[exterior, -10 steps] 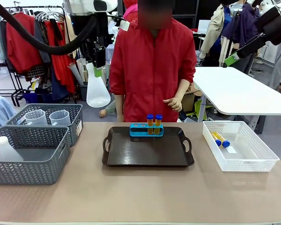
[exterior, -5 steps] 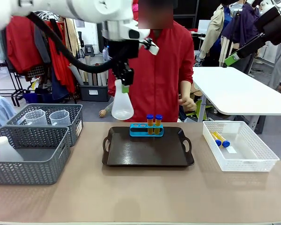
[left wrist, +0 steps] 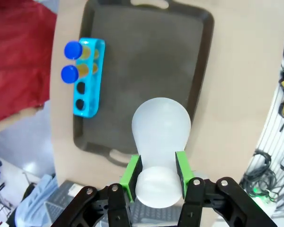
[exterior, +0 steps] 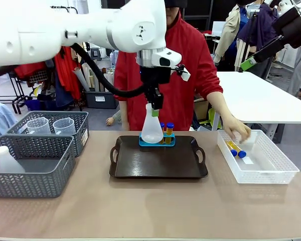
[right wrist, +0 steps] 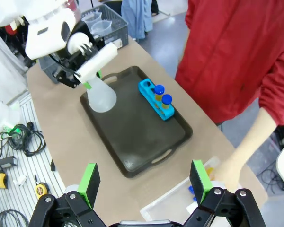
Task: Prepare the laboratory tools.
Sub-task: Pick up one Small flask and place it on the Handle tray.
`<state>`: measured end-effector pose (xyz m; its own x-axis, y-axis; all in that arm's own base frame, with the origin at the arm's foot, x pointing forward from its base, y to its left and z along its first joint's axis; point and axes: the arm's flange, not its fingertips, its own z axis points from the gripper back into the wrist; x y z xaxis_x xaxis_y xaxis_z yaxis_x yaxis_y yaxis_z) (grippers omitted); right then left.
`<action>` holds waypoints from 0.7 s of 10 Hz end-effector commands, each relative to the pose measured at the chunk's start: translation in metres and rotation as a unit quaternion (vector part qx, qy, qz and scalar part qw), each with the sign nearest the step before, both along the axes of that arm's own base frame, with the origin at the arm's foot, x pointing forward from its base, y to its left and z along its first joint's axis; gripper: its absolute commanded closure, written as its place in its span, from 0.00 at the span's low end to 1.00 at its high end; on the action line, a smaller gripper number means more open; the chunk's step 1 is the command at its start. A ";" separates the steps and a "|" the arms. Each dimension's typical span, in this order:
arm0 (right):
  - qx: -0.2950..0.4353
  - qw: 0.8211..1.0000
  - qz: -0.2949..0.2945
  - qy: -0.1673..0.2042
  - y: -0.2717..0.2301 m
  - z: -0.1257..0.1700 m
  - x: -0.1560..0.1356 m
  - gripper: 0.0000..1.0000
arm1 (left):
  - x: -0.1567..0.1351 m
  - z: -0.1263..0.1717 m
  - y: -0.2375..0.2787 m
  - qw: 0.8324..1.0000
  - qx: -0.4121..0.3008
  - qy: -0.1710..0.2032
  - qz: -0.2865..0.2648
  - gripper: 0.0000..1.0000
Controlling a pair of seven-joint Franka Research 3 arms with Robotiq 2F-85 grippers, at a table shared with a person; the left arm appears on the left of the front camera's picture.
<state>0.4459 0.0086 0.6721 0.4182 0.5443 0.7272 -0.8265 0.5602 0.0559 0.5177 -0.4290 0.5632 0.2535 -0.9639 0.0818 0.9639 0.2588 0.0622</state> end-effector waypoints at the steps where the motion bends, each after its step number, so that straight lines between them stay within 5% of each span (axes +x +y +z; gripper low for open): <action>1: 0.001 1.000 0.004 -0.003 0.000 0.001 0.000 0.00 | 0.013 0.020 -0.001 1.000 0.000 0.001 -0.017 1.00; 4: 0.001 1.000 0.004 -0.003 0.000 0.001 0.000 0.00 | 0.000 0.000 0.000 1.000 0.000 0.000 0.000 1.00; 7: 0.001 1.000 0.004 -0.003 0.000 0.001 0.000 0.00 | 0.031 -0.029 -0.022 1.000 -0.004 0.011 -0.022 1.00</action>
